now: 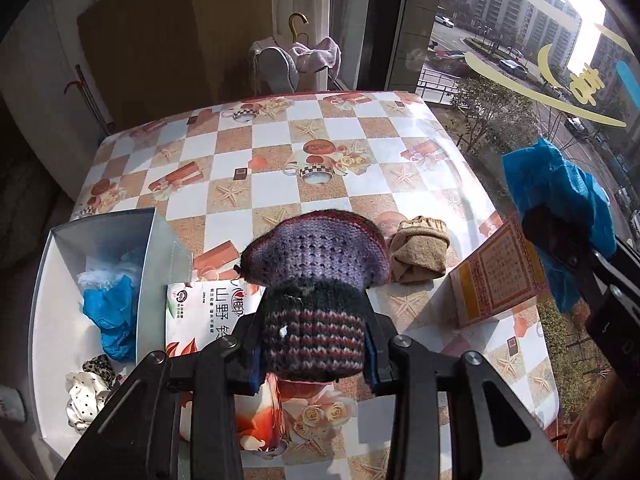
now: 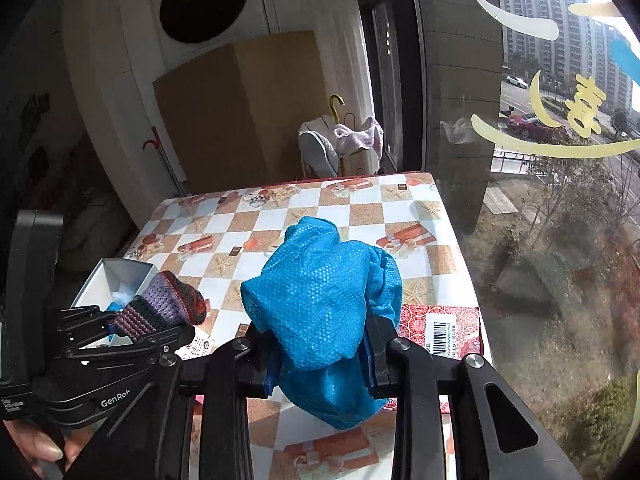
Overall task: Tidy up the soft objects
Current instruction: 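Carry the knit cap toward the white box with the left tool while the right tool carries the teal fleece, then open the left tool to drop the knit cap while the right tool releases the teal fleece into the box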
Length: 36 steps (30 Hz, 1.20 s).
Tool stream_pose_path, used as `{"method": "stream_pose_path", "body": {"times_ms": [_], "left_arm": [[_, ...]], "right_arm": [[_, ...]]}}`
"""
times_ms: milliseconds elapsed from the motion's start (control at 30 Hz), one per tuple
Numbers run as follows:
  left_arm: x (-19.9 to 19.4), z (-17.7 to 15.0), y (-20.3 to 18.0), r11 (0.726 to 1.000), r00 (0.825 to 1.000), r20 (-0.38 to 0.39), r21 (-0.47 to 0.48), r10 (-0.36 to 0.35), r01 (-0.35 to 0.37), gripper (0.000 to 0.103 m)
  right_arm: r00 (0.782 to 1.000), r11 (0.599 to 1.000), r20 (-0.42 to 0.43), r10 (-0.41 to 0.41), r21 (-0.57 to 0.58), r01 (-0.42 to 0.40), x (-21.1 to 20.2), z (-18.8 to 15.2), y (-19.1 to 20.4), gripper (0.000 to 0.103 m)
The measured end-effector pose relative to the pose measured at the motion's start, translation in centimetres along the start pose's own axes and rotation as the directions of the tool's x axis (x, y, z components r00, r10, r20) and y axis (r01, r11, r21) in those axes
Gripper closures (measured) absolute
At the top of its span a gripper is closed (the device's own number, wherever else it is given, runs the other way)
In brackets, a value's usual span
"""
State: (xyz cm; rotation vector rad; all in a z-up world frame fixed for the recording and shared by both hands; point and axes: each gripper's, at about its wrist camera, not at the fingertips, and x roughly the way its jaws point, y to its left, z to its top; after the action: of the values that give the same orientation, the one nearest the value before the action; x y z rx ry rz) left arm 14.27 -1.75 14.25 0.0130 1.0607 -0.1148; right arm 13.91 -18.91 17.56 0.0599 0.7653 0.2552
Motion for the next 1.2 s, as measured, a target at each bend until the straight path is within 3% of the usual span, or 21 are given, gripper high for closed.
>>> {"method": "stream_pose_path", "body": {"times_ms": [267,700,1067,1200], "left_arm": [[-0.3,-3.8,7.8,0.991,0.999,-0.028,-0.13,0.042,-0.045,0.063],[-2.9,-6.3,16.1,0.958,0.993,-0.002,-0.261,0.118,-0.114,0.063],[-1.6,-10.2,22.0,0.913,0.985,-0.057,-0.371,0.162,-0.171,0.063],[-1.7,-10.7,23.0,0.908,0.982,-0.06,-0.375,0.18,-0.189,0.063]], "right_arm": [[0.993,0.991,-0.085,0.079,-0.101,-0.087,2.3,-2.6,7.1,0.071],[0.959,0.937,-0.194,0.204,-0.244,-0.249,5.3,-4.3,18.4,0.071],[0.936,0.894,-0.26,0.238,-0.318,-0.315,6.9,-5.3,23.8,0.071],[0.932,0.889,-0.273,0.237,-0.325,-0.322,7.7,-5.4,24.8,0.071]]}}
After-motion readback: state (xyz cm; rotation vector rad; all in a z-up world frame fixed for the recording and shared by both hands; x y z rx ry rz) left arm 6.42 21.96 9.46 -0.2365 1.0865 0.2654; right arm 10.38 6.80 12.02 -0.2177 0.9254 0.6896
